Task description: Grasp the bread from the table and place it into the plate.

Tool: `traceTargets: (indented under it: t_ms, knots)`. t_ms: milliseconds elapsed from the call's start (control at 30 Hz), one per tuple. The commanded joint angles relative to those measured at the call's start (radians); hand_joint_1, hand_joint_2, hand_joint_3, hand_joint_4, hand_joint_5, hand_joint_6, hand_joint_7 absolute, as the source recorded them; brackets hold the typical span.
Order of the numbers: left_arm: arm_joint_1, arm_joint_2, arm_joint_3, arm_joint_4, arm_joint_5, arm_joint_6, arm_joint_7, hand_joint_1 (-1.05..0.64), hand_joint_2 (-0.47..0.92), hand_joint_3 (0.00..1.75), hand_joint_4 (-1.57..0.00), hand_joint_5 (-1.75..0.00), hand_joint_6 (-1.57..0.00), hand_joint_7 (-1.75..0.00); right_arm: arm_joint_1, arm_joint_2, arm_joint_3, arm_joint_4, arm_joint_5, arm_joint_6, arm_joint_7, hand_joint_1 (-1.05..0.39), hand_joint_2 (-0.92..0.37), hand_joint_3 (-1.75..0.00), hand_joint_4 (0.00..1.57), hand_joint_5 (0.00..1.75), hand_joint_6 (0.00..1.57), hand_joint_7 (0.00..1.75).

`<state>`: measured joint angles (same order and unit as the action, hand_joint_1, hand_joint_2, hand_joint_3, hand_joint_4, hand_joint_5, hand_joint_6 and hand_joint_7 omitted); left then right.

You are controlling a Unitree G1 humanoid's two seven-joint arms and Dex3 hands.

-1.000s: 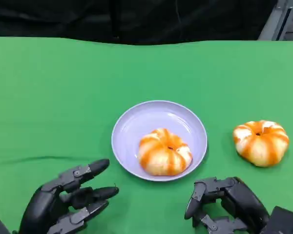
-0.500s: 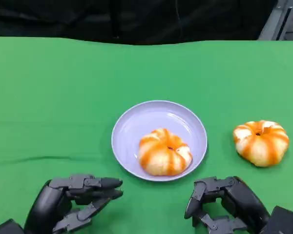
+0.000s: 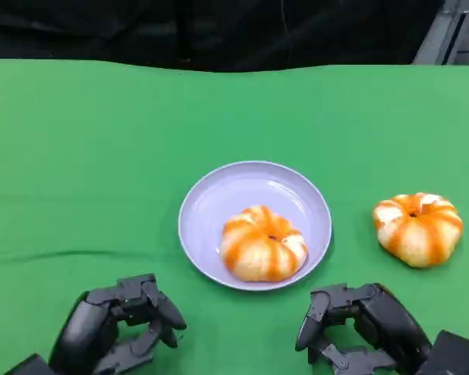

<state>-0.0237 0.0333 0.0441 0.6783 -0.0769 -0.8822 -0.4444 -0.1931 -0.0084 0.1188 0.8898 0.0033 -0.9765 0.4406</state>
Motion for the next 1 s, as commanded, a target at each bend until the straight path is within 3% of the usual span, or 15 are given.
traceTargets:
  t_ms: [33, 1000]
  knots:
    - [0.014, 0.017, -0.010, -0.008, -0.003, 0.013, 0.016, -0.08, 0.77, 0.78, -0.77, -1.64, -0.80, -1.36, -0.006, -0.012, -0.012, 0.006, 0.014, -0.005, 0.002, 0.02, -0.56, -1.04, 0.99, 1.31, 1.00, 0.98]
    - [0.013, 0.030, -0.069, -0.005, -0.051, 0.007, -0.063, -0.08, 0.76, 0.75, -0.78, -1.53, -0.86, -1.21, -0.001, -0.018, -0.009, 0.004, 0.007, -0.009, -0.007, 0.02, -0.56, -1.04, 0.99, 1.32, 1.01, 0.97]
